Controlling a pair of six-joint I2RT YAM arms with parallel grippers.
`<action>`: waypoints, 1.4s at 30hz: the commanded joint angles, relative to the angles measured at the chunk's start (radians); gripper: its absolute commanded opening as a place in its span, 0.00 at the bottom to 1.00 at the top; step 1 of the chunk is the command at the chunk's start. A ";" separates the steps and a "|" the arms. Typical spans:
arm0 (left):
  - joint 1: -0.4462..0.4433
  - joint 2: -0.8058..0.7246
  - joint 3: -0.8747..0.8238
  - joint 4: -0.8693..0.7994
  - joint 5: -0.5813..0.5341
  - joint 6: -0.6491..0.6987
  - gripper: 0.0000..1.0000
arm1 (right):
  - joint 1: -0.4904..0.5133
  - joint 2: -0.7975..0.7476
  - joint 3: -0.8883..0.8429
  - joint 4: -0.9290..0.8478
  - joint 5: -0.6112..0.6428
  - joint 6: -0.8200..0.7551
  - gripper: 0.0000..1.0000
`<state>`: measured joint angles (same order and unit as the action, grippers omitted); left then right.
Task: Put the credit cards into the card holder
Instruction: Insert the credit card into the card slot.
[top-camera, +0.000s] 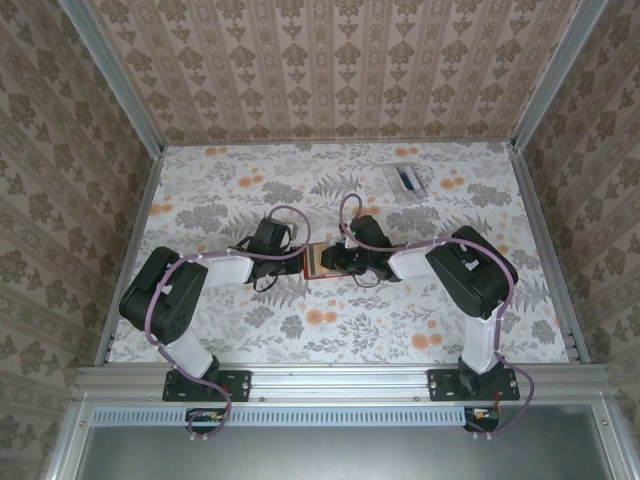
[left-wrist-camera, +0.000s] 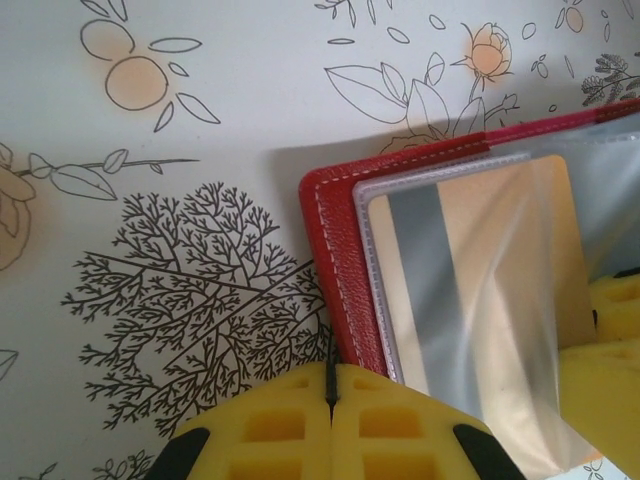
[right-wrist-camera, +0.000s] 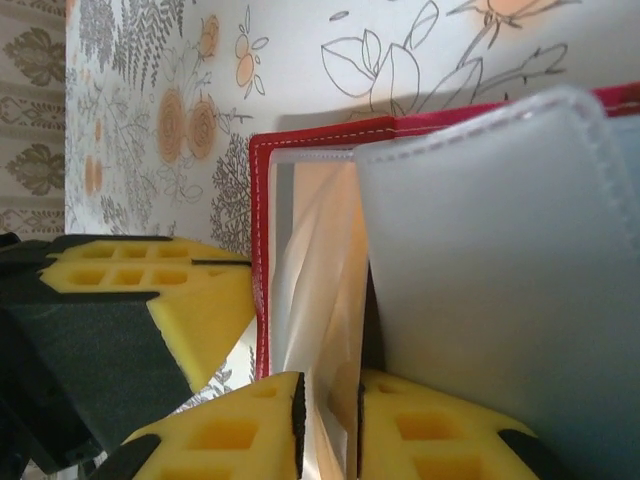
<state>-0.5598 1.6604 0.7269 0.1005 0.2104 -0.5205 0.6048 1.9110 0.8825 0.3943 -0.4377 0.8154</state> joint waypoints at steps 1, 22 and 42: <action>0.012 -0.015 -0.001 0.011 0.031 0.005 0.00 | 0.021 -0.049 0.028 -0.179 0.024 -0.080 0.26; 0.020 -0.021 -0.003 0.015 0.052 0.002 0.00 | 0.018 -0.125 0.063 -0.287 0.132 -0.166 0.31; 0.029 -0.015 0.001 0.013 0.064 0.003 0.00 | 0.021 -0.016 0.102 -0.250 0.073 -0.152 0.12</action>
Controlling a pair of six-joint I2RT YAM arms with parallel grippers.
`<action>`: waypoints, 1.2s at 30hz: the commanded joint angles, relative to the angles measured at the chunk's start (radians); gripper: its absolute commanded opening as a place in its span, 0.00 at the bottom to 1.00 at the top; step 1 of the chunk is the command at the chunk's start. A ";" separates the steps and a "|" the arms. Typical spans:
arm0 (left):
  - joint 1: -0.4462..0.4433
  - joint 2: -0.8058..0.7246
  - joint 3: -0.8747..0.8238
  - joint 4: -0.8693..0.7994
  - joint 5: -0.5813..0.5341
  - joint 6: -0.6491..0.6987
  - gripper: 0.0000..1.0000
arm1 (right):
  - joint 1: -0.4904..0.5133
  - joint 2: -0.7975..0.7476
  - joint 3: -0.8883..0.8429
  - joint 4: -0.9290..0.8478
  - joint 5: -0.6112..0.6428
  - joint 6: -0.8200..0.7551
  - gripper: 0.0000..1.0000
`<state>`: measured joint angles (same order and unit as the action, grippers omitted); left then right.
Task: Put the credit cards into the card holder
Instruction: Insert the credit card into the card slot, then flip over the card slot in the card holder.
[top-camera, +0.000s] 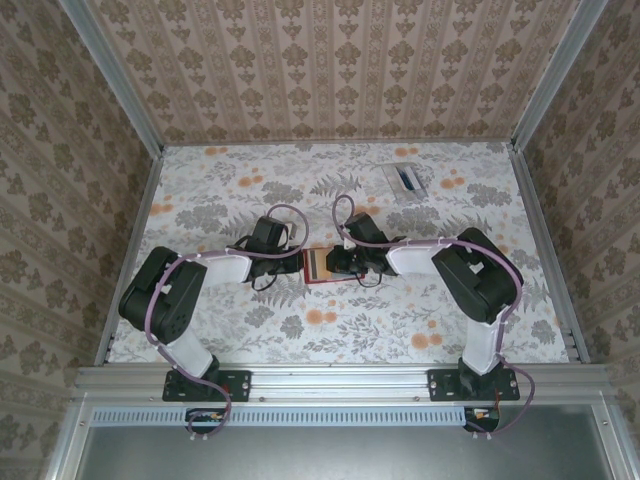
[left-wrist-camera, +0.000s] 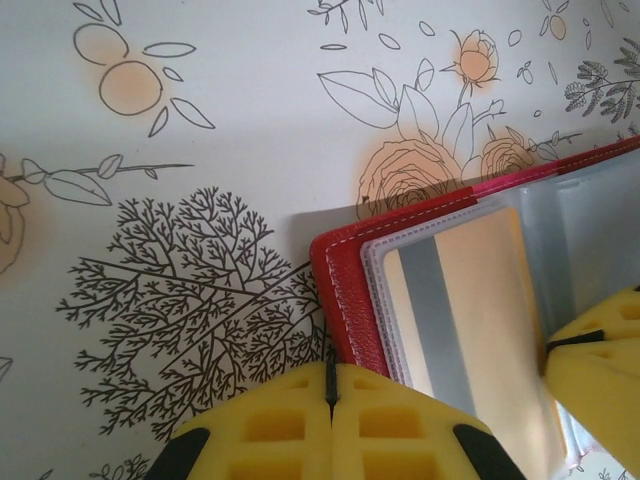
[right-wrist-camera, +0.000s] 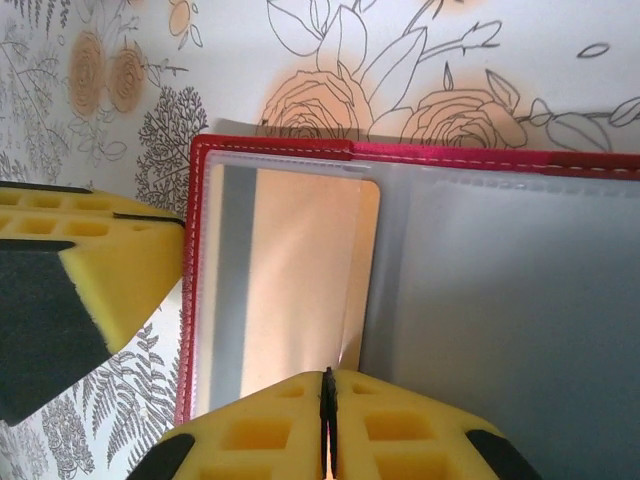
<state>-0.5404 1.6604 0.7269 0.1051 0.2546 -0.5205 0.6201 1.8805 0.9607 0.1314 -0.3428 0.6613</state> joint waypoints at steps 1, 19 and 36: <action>0.010 -0.015 0.002 0.008 0.025 0.004 0.00 | 0.005 0.011 0.024 0.010 -0.020 0.002 0.13; 0.013 -0.071 -0.025 -0.004 -0.033 0.010 0.00 | -0.011 -0.217 -0.027 -0.284 0.270 -0.137 0.36; 0.013 -0.044 -0.019 0.008 -0.009 0.005 0.00 | -0.005 -0.113 -0.024 -0.278 0.295 -0.104 0.45</action>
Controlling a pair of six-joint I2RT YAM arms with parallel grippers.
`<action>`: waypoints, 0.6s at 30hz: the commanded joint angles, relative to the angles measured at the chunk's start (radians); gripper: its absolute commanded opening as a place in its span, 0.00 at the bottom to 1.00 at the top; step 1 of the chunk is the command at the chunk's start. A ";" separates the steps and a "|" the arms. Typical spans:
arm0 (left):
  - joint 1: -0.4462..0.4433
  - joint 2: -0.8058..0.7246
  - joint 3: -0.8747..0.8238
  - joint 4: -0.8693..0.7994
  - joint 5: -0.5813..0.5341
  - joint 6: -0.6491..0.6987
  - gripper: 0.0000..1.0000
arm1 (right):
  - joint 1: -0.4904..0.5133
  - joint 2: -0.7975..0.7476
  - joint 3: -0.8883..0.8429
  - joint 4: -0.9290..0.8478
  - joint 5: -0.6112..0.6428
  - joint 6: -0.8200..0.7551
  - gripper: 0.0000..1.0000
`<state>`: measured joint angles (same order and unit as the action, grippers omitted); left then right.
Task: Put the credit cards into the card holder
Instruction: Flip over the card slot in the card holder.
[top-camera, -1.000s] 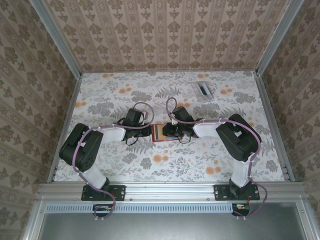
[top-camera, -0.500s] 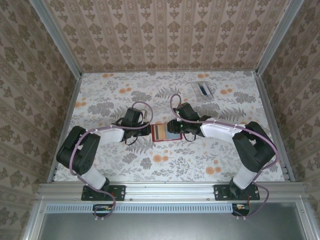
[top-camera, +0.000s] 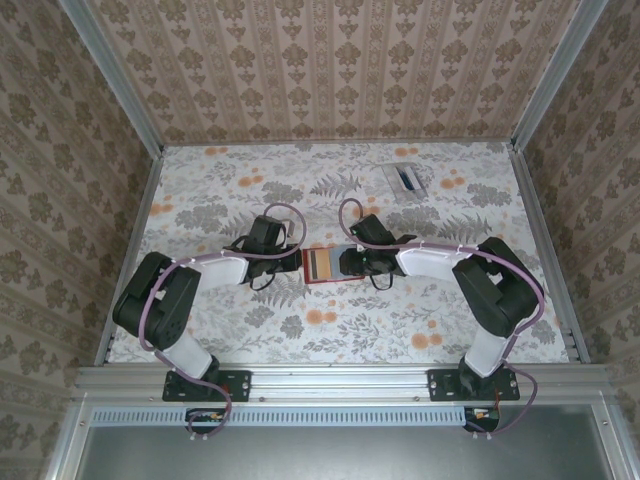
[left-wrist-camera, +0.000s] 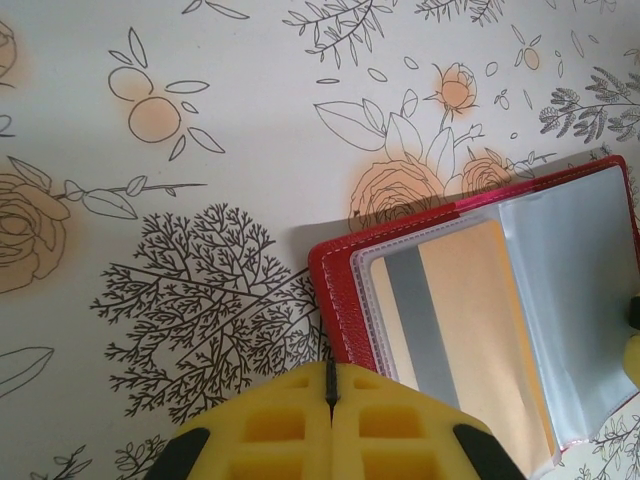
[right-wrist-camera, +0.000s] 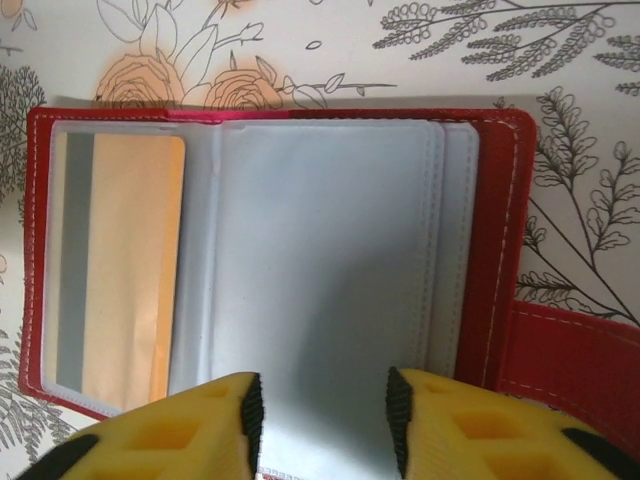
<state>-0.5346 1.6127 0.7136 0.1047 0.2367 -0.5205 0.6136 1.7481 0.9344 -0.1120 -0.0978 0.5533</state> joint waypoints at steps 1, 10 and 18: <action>0.007 0.005 -0.006 0.012 0.010 0.004 0.00 | 0.002 0.015 0.002 -0.038 0.051 0.006 0.45; 0.007 0.008 -0.015 0.015 -0.002 0.001 0.00 | 0.003 -0.068 -0.016 -0.068 0.079 -0.005 0.44; 0.008 0.018 -0.008 0.012 -0.005 0.004 0.00 | 0.006 -0.006 -0.013 -0.030 0.053 0.012 0.42</action>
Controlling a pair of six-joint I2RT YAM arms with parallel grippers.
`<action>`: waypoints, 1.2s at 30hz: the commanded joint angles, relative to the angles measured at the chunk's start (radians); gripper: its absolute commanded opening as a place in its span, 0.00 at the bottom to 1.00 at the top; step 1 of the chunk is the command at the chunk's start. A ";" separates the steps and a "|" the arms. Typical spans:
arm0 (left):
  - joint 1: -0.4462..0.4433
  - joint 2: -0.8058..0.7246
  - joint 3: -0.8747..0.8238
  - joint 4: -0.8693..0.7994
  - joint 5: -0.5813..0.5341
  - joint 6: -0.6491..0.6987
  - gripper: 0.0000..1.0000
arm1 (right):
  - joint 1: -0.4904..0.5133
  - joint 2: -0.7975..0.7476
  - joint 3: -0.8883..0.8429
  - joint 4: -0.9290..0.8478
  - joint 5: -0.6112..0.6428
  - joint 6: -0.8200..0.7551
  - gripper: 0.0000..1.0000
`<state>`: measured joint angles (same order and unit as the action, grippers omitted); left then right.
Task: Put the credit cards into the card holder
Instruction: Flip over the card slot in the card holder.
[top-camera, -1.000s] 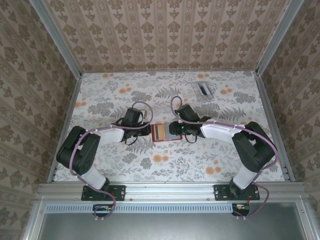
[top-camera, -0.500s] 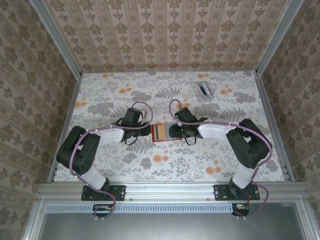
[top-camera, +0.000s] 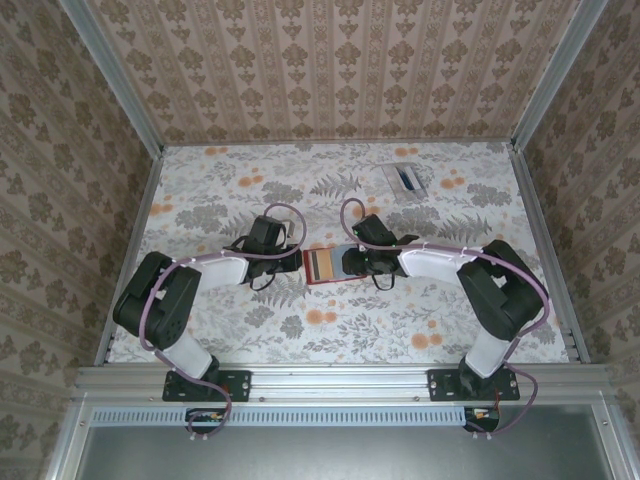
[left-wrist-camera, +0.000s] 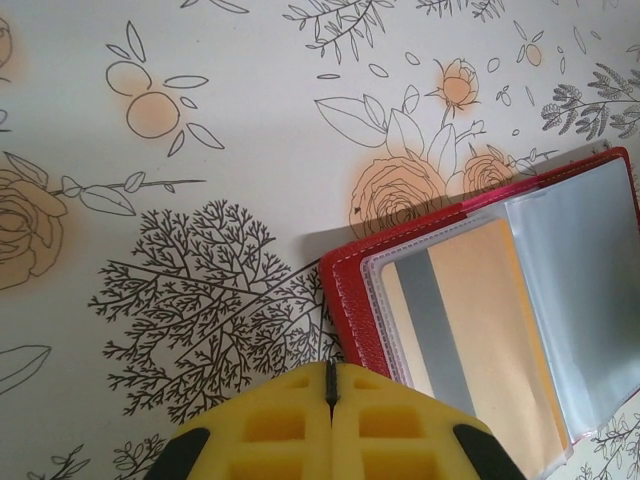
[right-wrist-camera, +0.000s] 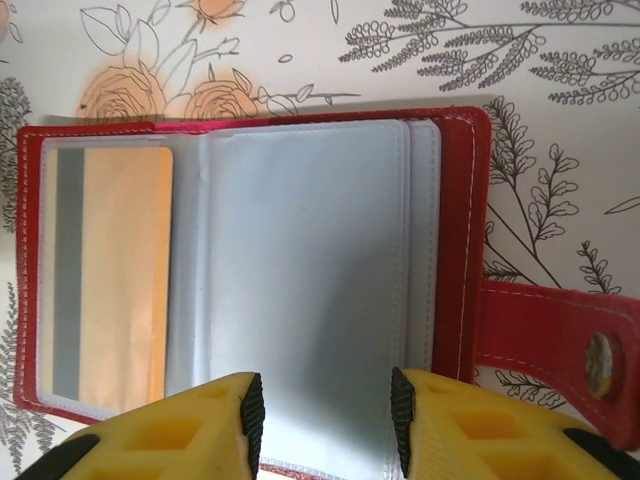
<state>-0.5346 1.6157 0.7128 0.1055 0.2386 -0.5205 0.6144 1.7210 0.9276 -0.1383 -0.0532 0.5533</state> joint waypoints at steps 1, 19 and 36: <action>0.009 0.020 -0.004 0.011 0.001 0.003 0.00 | 0.006 0.031 -0.003 -0.007 0.009 0.008 0.42; 0.006 0.034 -0.001 0.025 0.019 0.000 0.00 | 0.013 0.063 0.013 0.059 -0.097 0.021 0.31; 0.005 0.036 0.010 0.015 0.033 0.002 0.00 | 0.013 0.038 0.009 0.114 -0.145 0.025 0.24</action>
<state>-0.5350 1.6409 0.7128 0.1196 0.2512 -0.5205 0.6201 1.7573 0.9291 -0.0505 -0.1665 0.5755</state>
